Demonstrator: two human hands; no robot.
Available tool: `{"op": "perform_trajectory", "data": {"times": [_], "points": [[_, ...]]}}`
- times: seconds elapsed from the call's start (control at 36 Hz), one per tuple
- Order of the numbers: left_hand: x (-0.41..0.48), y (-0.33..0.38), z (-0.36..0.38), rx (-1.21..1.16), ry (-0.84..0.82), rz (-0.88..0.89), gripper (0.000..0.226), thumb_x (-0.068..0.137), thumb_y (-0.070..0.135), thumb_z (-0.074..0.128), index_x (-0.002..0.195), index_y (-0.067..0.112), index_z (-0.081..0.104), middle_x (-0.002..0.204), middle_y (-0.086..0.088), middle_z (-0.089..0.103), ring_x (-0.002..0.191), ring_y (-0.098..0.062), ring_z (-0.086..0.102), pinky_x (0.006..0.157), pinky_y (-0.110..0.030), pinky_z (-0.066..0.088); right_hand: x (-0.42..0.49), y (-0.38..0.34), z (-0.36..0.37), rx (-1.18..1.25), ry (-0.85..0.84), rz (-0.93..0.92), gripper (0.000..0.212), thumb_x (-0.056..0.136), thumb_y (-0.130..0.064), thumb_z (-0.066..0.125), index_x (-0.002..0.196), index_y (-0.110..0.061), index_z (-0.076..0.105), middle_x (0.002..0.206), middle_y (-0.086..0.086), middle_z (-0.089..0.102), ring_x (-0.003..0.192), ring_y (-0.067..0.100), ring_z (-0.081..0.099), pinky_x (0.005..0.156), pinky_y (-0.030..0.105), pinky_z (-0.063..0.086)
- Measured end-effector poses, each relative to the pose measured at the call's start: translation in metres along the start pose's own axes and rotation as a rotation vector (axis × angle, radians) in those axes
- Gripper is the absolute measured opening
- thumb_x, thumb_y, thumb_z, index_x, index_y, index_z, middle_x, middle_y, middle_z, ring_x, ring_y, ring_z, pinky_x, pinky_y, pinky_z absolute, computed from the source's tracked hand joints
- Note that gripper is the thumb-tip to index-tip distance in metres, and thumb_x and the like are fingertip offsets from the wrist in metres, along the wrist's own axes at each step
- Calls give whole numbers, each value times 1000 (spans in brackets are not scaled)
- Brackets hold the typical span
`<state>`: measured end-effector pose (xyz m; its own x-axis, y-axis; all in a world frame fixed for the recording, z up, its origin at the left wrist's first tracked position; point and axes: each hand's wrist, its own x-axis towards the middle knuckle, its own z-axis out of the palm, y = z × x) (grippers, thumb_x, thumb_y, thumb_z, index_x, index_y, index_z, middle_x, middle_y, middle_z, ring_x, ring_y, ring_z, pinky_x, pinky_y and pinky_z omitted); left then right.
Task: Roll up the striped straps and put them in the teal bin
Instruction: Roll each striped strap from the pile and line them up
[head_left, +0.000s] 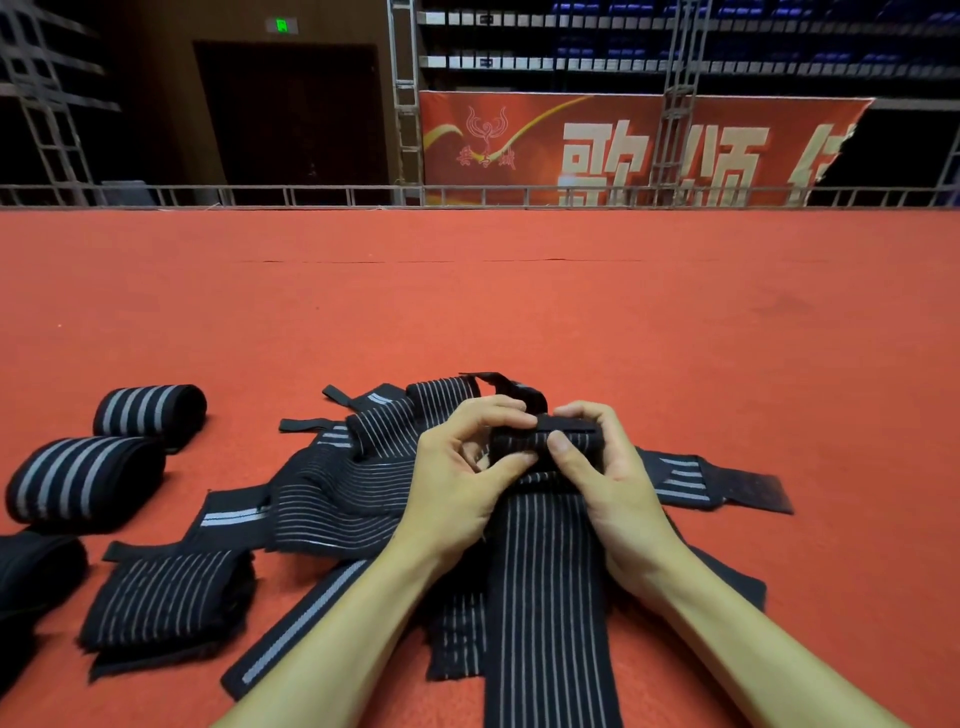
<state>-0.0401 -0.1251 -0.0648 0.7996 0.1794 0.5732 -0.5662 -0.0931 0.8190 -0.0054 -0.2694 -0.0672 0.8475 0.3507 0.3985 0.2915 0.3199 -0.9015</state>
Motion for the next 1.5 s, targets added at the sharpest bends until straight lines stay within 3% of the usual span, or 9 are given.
{"op": "perform_trajectory", "data": {"times": [0.28, 0.39, 0.81, 1.0, 1.14, 1.28, 1.36, 1.44, 1.5], "points": [[-1, 3, 5, -90, -30, -187, 35, 81, 28, 72, 116, 24, 66, 114, -4, 69, 103, -13, 68, 88, -24, 53, -2, 1, -4, -23, -6, -46, 20, 86, -24, 73, 99, -33, 60, 95, -5, 70, 89, 11, 66, 77, 26, 52], [-1, 4, 5, -63, -31, -229, 23, 92, 11, 67, 115, 17, 65, 105, -3, 72, 92, -6, 68, 80, -19, 52, -1, 2, -6, -6, -2, -37, 25, 80, -24, 70, 101, -33, 59, 98, 0, 68, 92, 16, 64, 82, 34, 51], [-3, 1, 3, 35, 17, -48, 45, 80, -18, 68, 105, 20, 67, 102, 7, 74, 98, -10, 69, 86, -20, 51, 2, 3, -5, 46, -22, 10, 37, 79, -26, 72, 110, -40, 57, 97, 4, 72, 93, 21, 67, 85, 38, 54], [-3, 0, 2, 56, -15, -46, 51, 77, -7, 67, 117, 26, 65, 115, 4, 70, 110, -14, 66, 94, -25, 50, 2, 5, -5, -42, -21, 7, 29, 81, -32, 69, 107, -41, 60, 104, -6, 72, 100, 13, 67, 86, 31, 51], [-6, -1, 5, 138, -152, -105, 56, 84, 4, 57, 134, 27, 48, 126, 7, 59, 118, -8, 58, 104, -24, 44, -2, 6, -6, -168, -60, -30, 28, 86, -32, 62, 110, -41, 52, 102, -20, 68, 100, 5, 66, 85, 23, 51], [-8, 1, 3, 102, -256, -160, 49, 98, -2, 51, 137, 22, 33, 138, 8, 45, 118, 6, 53, 96, -13, 42, -2, 7, -7, -191, -82, -37, 27, 87, -33, 61, 109, -45, 51, 102, -18, 67, 100, 6, 64, 85, 26, 52], [-8, 1, 3, 109, -291, -186, 47, 100, -3, 49, 137, 21, 31, 128, 20, 50, 112, 12, 54, 93, -11, 42, -2, 6, -7, -207, -90, -52, 27, 87, -34, 59, 110, -44, 49, 110, -8, 65, 102, 7, 63, 88, 25, 51], [-8, 1, 1, 104, -306, -213, 53, 100, -3, 47, 143, 21, 29, 117, 29, 59, 113, 7, 57, 93, -14, 43, -2, 6, -7, -209, -110, -46, 28, 88, -35, 57, 113, -40, 47, 113, -2, 64, 103, 8, 64, 88, 25, 51], [-8, 2, 0, 110, -303, -220, 55, 100, 3, 50, 145, 25, 29, 126, 22, 58, 118, 2, 56, 97, -17, 43, -2, 6, -8, -212, -116, -47, 29, 89, -36, 56, 116, -36, 45, 113, -2, 64, 102, 8, 64, 88, 25, 51]]}}
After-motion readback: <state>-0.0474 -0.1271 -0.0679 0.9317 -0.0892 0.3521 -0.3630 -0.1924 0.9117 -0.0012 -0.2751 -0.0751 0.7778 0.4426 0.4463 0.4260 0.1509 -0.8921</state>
